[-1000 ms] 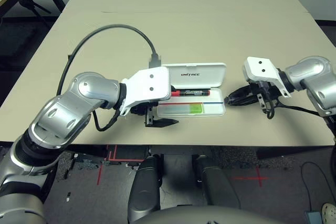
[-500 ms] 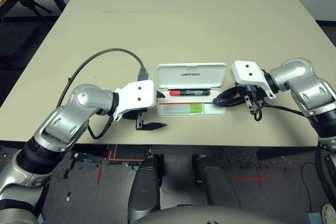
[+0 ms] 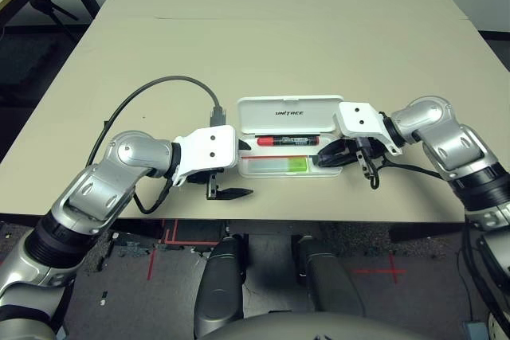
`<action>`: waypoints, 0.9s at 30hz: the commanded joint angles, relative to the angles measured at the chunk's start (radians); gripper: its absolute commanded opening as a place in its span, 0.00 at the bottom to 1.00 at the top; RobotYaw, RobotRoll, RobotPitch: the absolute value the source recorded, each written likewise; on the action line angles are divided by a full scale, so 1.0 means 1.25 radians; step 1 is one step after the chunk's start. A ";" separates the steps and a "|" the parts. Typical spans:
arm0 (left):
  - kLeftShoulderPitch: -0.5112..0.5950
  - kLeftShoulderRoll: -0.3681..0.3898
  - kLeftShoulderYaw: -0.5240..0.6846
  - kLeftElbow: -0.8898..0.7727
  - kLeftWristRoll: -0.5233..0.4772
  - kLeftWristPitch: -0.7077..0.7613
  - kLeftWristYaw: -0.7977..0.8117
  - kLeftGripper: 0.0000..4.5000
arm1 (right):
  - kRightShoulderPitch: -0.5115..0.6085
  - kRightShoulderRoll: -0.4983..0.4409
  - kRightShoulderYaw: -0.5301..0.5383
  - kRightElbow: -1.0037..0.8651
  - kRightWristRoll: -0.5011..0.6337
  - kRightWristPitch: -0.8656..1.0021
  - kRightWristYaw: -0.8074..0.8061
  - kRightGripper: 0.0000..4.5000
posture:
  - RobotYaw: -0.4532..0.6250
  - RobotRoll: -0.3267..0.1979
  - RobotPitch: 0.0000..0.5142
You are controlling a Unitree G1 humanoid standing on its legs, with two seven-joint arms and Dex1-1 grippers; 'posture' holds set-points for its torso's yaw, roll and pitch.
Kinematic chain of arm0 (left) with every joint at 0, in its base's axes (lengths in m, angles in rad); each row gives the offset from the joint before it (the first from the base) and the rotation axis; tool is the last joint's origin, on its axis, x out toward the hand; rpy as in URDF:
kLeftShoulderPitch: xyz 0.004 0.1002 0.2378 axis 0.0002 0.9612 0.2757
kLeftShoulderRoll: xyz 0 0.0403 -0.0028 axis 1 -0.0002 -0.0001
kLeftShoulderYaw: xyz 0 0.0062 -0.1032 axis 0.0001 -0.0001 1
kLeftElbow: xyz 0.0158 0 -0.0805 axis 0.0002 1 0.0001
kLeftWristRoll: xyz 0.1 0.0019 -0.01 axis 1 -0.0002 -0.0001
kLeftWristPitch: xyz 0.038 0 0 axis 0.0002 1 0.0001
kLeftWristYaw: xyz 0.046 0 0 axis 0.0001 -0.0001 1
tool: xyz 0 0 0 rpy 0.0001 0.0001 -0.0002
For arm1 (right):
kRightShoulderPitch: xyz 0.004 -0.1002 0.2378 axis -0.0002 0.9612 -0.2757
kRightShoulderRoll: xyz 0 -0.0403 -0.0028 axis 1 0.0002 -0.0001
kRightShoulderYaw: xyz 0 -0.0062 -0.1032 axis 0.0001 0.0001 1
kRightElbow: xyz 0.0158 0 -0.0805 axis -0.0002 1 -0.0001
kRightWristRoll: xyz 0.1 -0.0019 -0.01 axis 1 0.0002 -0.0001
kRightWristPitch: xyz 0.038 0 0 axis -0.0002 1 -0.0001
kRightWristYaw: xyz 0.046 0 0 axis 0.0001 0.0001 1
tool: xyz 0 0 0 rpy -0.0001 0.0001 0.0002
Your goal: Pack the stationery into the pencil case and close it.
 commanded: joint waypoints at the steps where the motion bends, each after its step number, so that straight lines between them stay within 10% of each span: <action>1: -0.002 0.001 0.006 -0.006 0.000 0.011 -0.004 1.00 | -0.004 0.000 -0.005 0.002 0.006 0.003 -0.001 0.54 | 0.52 0.62 0.38; 7: -0.018 0.000 0.003 -0.001 -0.001 0.019 -0.011 1.00 | -0.004 -0.033 -0.049 0.003 0.055 0.026 0.035 0.98 | 0.51 0.62 0.38; 27: -0.025 0.008 0.014 0.023 -0.002 0.021 -0.033 1.00 | 0.145 -0.304 -0.296 -0.041 0.277 0.199 0.132 0.98 | 0.47 0.62 0.36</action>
